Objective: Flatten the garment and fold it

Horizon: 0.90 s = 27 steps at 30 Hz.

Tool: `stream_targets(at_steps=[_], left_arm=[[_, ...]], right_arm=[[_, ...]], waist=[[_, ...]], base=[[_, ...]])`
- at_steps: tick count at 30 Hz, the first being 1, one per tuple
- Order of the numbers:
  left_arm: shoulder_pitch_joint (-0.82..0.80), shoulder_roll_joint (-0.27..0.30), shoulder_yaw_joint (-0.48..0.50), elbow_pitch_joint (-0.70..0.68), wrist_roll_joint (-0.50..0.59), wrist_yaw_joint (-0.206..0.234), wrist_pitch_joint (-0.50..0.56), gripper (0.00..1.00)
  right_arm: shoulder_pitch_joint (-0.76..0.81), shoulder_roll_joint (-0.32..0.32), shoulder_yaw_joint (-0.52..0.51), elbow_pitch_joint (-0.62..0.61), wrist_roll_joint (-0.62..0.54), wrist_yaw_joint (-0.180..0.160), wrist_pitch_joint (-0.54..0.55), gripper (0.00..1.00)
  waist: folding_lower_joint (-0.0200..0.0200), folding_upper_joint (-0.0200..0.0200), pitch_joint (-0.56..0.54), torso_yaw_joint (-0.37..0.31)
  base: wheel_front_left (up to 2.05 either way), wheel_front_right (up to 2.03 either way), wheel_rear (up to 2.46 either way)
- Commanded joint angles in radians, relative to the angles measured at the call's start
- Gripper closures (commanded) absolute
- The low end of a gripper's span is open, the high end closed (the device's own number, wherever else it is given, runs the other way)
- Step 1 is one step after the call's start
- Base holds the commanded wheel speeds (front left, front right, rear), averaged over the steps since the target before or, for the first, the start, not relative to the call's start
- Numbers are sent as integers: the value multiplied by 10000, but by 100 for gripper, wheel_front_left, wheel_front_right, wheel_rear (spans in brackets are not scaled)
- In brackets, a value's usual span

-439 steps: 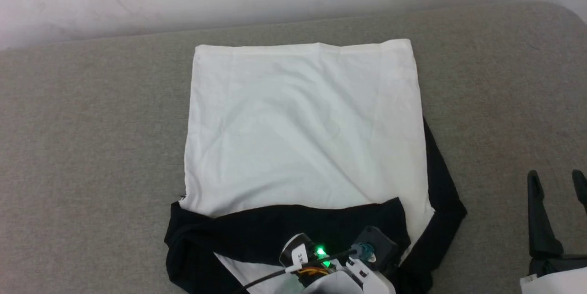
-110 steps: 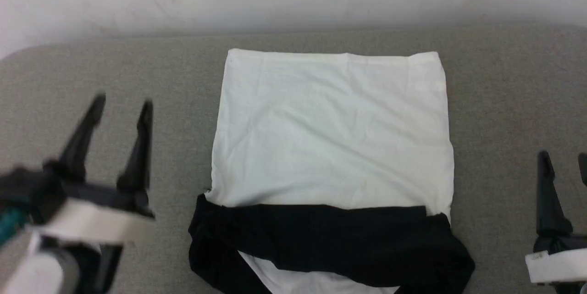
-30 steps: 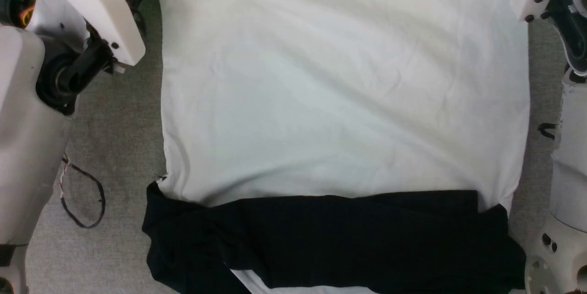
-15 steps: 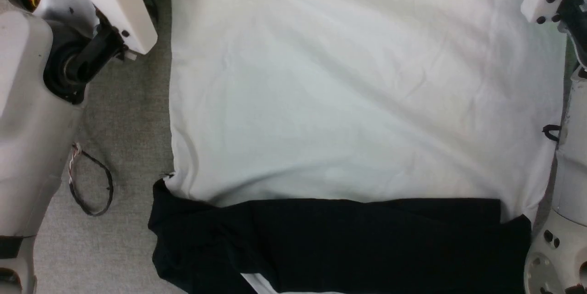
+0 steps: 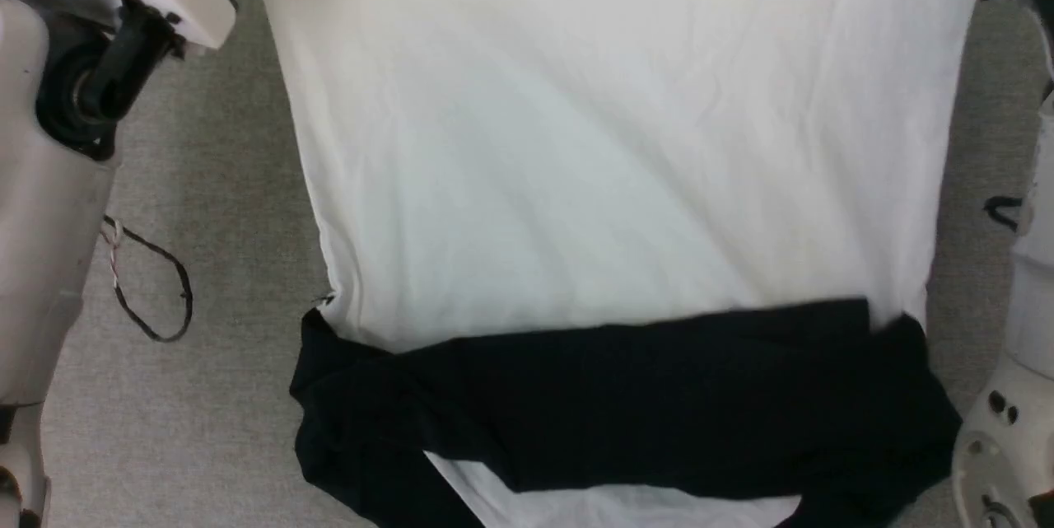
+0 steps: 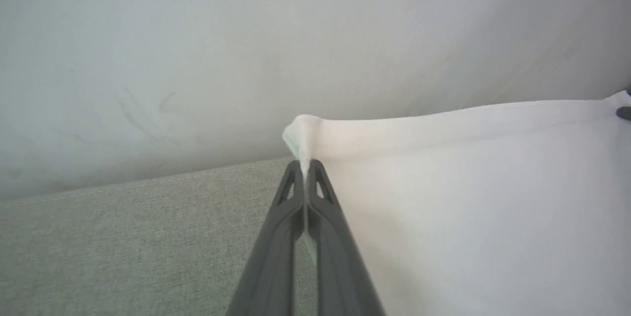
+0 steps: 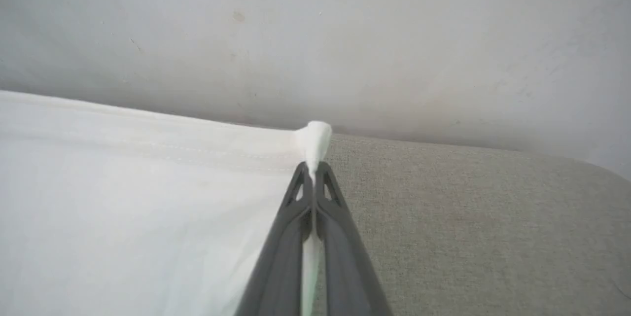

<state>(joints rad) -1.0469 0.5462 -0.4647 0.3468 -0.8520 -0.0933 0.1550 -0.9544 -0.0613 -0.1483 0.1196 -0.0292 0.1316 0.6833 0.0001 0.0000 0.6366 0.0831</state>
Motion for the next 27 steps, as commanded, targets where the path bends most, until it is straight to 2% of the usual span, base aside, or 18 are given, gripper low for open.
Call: stream_targets(at_steps=[1, 9, 14, 22, 27], left_arm=[[-195, 108, 119, 68, 80, 42, -148, 100], [-238, 178, 536, 117, 93, 110, -1069, 100], [376, 241, 356, -127, 115, -66, -1497, 100], [3062, 1025, -50, -1649, 175, -195, -2314, 100], [5495, 1714, -49, -3276, 222, 286, -2927, 100]], right_arm=[[-205, -189, 11, 57, 25, -9, -147, 100], [-342, -843, 315, 432, 311, -9, -1045, 100], [230, -1197, 558, 526, 864, -9, -1505, 100], [2668, -1716, 1104, -635, 2163, -9, -1701, 100], [4810, -1779, 959, -1950, 2827, -9, -1584, 100]], waist=[[-1, 0, -449, -1], [-1, 0, -1392, 98], [-1, 0, -1991, 228], [-1, 0, -3145, 305], [-1, 0, -3707, 273]], base=[[0, 0, 0], [0, 0, 0], [0, 0, 0], [0, 0, 0], [0, 0, 0]])
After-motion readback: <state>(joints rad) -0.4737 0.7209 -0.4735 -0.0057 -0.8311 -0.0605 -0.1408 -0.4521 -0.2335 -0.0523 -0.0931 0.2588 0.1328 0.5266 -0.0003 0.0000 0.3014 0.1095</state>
